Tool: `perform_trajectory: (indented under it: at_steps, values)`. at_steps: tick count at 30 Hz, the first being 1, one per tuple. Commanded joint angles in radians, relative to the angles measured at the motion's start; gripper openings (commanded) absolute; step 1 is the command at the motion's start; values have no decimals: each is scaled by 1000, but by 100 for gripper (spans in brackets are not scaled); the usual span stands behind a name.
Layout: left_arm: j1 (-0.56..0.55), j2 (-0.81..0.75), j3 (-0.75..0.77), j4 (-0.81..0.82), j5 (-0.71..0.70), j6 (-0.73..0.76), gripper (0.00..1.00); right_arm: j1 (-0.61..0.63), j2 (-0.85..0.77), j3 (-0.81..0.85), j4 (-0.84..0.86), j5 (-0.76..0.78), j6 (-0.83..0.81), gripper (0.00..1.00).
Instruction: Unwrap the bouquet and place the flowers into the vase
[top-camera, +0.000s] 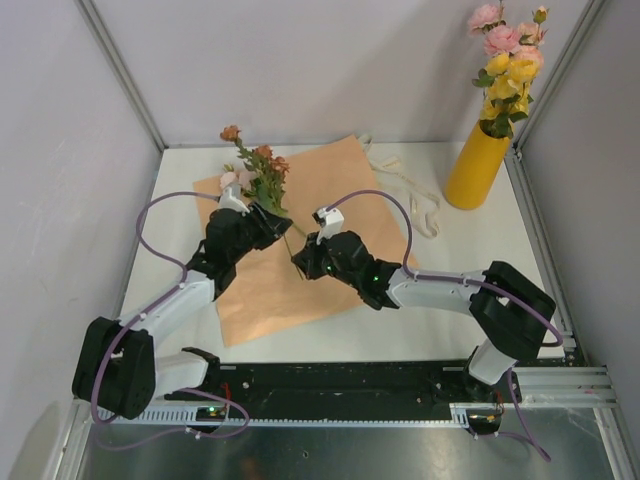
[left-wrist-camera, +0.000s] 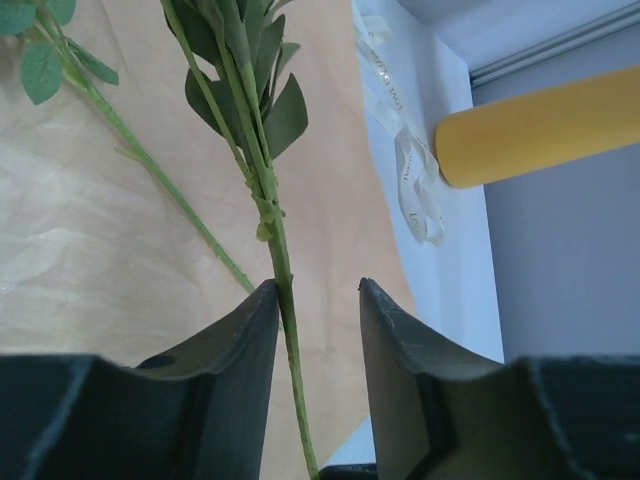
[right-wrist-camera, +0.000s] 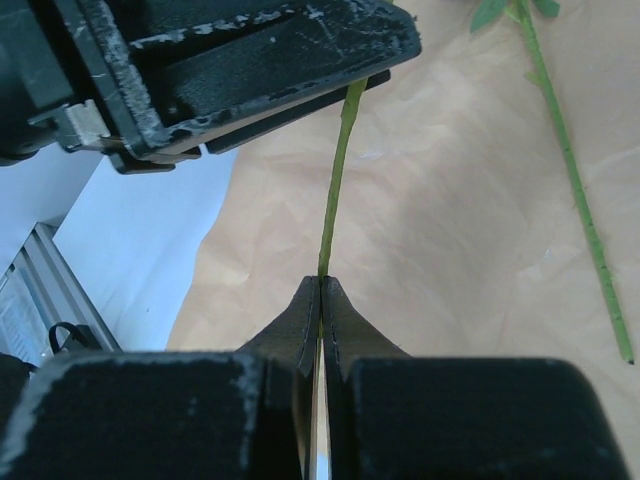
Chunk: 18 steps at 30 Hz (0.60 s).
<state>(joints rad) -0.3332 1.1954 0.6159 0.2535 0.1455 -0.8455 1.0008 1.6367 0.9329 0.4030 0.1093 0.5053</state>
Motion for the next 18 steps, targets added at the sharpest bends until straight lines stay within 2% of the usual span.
perform_trajectory:
  at_steps: [1,3,6,8,11,14,18]
  values:
    - [-2,3,-21,53,12,-13,39,23,-40,-4,59,26,1,0]
    - [-3,-5,-29,55,12,-13,31,27,-41,-3,56,30,-2,0]
    - [-3,-34,-39,57,10,-7,12,30,-41,-4,52,26,-3,0]
    - [-3,-73,-44,57,9,4,3,31,-41,-5,51,18,-2,0]
    - [-3,-130,-42,57,30,37,0,31,-59,-3,37,16,0,7]
    - [-3,-201,-40,41,60,70,0,27,-99,-3,-1,39,-3,23]
    - [-6,-298,-34,-65,97,108,0,-5,-159,-3,-56,40,8,44]
